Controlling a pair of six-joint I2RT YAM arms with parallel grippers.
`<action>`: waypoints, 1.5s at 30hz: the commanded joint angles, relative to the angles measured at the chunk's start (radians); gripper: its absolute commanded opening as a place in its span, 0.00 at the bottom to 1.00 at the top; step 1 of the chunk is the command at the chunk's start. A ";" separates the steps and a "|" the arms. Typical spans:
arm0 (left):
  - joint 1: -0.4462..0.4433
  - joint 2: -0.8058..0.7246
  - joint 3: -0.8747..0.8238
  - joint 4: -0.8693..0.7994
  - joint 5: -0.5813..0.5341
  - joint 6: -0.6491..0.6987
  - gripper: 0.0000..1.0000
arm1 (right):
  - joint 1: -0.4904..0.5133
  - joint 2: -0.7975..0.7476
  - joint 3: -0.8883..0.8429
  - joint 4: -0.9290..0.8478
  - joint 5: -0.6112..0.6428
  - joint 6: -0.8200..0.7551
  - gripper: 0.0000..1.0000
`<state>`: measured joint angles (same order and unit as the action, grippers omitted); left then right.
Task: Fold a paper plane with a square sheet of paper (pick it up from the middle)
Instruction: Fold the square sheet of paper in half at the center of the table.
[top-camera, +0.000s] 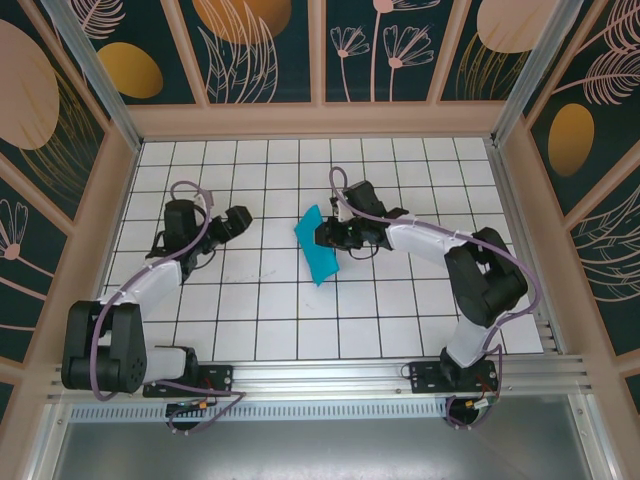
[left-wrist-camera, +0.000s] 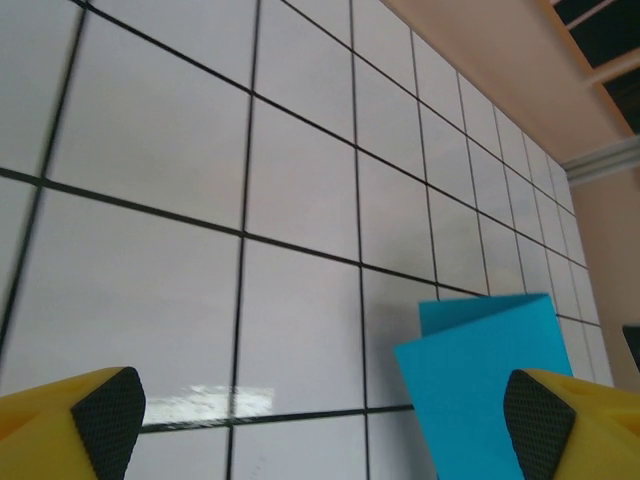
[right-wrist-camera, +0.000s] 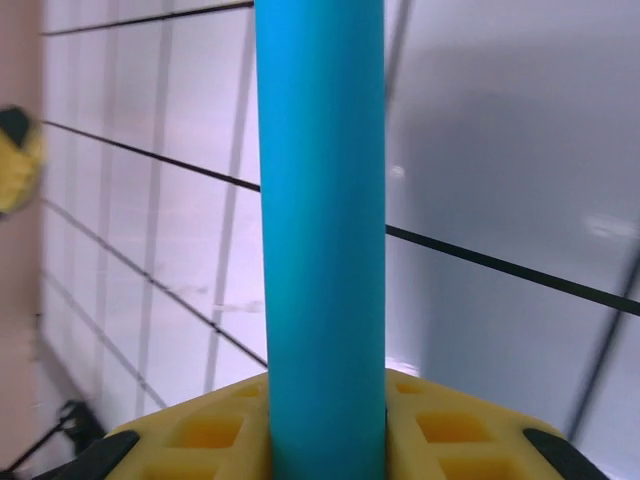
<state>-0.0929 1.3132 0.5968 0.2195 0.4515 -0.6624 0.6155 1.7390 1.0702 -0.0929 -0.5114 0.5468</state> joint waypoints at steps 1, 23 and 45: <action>-0.040 -0.014 -0.050 0.124 0.036 -0.106 0.94 | -0.017 0.009 -0.033 0.156 -0.148 0.073 0.29; -0.163 0.112 -0.043 0.206 0.003 -0.201 0.93 | -0.058 0.112 0.038 -0.103 0.227 -0.065 0.62; -0.306 0.262 0.054 0.314 0.027 -0.328 0.81 | -0.118 0.101 0.005 -0.152 0.235 -0.207 0.58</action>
<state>-0.3832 1.5478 0.6113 0.4759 0.4641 -0.9585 0.4973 1.8545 1.0817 -0.2024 -0.2584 0.4042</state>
